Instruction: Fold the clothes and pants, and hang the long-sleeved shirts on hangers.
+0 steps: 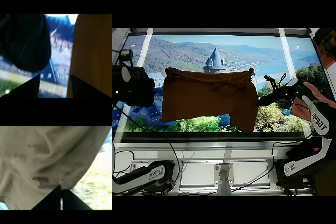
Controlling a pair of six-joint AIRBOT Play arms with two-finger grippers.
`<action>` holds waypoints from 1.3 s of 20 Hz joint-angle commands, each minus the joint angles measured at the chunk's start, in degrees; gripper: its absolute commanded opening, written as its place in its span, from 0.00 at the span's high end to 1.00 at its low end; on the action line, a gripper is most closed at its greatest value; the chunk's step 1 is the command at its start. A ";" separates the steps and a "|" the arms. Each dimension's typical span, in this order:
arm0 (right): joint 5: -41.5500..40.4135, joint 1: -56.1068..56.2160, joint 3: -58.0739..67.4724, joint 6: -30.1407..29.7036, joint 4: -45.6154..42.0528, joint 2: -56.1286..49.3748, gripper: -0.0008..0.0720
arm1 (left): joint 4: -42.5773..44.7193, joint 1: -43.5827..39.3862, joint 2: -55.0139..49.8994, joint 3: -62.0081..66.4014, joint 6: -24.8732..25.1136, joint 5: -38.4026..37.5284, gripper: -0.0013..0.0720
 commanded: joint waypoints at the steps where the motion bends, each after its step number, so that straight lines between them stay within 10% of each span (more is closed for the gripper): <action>1: 0.22 0.02 0.02 -0.24 0.07 0.00 0.97 | -3.06 4.26 -0.02 -7.06 0.04 -3.61 0.44; 3: 0.33 0.02 0.02 -0.24 0.04 0.00 0.97 | -5.35 7.21 -0.46 -10.23 0.74 -3.63 0.60; 8: 0.33 0.02 0.02 -0.28 0.02 0.00 0.97 | -23.04 15.45 -3.41 -11.67 17.31 -6.60 0.59; 11: 0.33 0.02 0.02 -0.28 0.02 0.00 0.97 | -26.60 18.29 -6.71 -11.67 21.51 -8.37 0.26; 19: 0.26 0.02 0.02 -0.28 -0.04 0.00 0.97 | -33.29 18.47 -14.16 -12.07 34.16 -12.39 0.26; 26: 0.20 0.02 0.02 -0.28 -0.04 0.02 0.97 | -33.27 18.49 -17.46 -12.24 36.00 -12.48 0.68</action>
